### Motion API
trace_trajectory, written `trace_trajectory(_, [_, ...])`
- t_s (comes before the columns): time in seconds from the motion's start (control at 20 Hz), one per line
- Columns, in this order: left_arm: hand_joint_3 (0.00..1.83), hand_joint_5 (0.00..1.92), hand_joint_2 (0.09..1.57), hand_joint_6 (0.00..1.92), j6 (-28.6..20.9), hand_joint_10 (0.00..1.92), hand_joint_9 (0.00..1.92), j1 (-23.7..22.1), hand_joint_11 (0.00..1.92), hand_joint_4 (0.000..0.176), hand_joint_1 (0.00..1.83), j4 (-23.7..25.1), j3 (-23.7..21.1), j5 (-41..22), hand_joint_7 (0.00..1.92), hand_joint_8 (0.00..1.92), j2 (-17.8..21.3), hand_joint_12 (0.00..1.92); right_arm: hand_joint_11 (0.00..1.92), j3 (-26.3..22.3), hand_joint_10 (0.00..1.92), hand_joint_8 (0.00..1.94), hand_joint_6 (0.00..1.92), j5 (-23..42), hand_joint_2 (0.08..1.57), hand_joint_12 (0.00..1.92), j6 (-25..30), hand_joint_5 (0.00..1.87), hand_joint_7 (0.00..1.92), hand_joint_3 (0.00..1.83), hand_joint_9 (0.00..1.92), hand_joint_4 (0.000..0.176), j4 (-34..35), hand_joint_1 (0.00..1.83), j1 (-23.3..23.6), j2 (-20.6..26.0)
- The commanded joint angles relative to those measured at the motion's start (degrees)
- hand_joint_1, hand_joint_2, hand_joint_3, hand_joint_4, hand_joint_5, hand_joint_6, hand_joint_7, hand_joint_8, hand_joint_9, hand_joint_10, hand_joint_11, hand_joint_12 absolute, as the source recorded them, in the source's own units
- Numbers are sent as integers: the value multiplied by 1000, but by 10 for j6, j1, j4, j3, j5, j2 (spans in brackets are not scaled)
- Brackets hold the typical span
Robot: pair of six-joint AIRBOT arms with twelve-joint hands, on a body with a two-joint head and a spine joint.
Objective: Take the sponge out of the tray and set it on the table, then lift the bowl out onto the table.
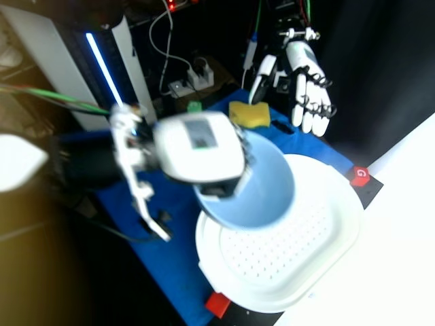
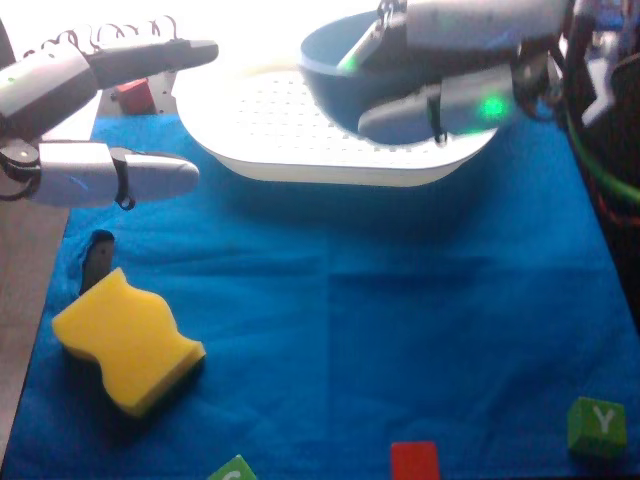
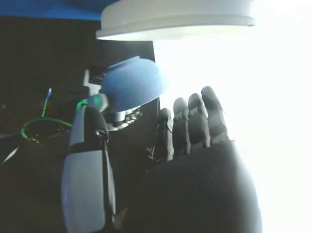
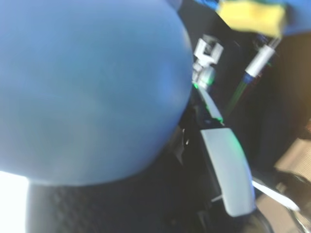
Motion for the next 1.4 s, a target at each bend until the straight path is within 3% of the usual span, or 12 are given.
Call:
trace_trajectory(0.0, [2,297,1060,0,1,4,215,-3,0,61,709,-24,0,-71,263,0,3,577,1709,-14,1921,1941,1921,61,1510,1921,-1,366,1443,12,1690,0,38,697,-2,1])
trace_trajectory(0.05, [4,302,1067,1,3,1,206,-1,0,74,705,-28,0,-71,256,0,3,552,1717,-24,1921,1941,1921,74,1513,1921,-1,353,1396,5,1699,46,38,650,-11,3])
trace_trajectory(0.15, [6,312,1084,3,5,1,196,0,0,85,720,-34,0,-71,251,0,4,516,1718,-44,1921,1941,1921,104,1516,1921,-1,362,1367,2,1671,0,38,743,-40,3])
trace_trajectory(0.45, [3,313,1097,0,5,1,192,1,0,97,748,-35,1,-70,246,1,3,556,1453,-21,1920,1941,1904,104,1507,1921,15,335,942,0,1393,0,35,863,-99,-37])
trace_trajectory(0.55, [1,298,1098,0,5,1,170,1,0,99,747,-35,1,-69,233,0,4,500,1689,-7,1921,1941,1920,99,1568,1921,24,861,1441,121,1622,0,34,391,-116,-54])
trace_trajectory(0.75, [0,305,1083,2,5,3,176,1,0,89,752,-36,1,-68,237,1,3,473,1658,-5,1921,1941,1921,93,1571,1921,47,1087,1458,26,1592,0,3,376,-121,-64])
trace_trajectory(0.9, [0,306,1074,2,5,2,176,1,0,89,750,-36,2,-65,240,2,1,486,1526,-10,1917,1806,1845,94,1555,1921,50,999,1343,2,1450,0,-9,337,-121,-64])
trace_trajectory(0.95, [0,309,1076,3,5,2,176,2,0,93,757,-36,2,-65,244,3,0,487,1245,-11,1781,1589,1670,94,1506,1921,50,798,1135,0,1212,0,-12,236,-121,-64])
trace_trajectory(1.05, [1,306,1084,1,5,2,178,2,0,94,769,-36,2,-65,243,2,0,490,651,-20,1318,1064,660,94,1392,1546,52,618,746,0,742,0,-22,19,-121,-64])
trace_trajectory(1.15, [0,309,1081,1,5,1,178,2,0,89,771,-36,3,-65,247,2,1,474,142,-27,462,235,80,94,1198,1135,52,539,468,0,413,0,-26,16,-121,-61])
trace_trajectory(1.25, [0,310,1076,1,5,2,186,2,0,84,739,-36,4,-67,255,2,1,504,5,-27,85,39,3,98,1107,384,52,319,171,0,121,3,-21,2,-121,-55])
trace_trajectory(1.35, [0,310,1076,2,5,3,191,2,0,76,725,-37,4,-69,254,1,1,513,0,-27,3,2,0,100,1060,14,52,97,13,0,5,79,-8,0,-121,-49])
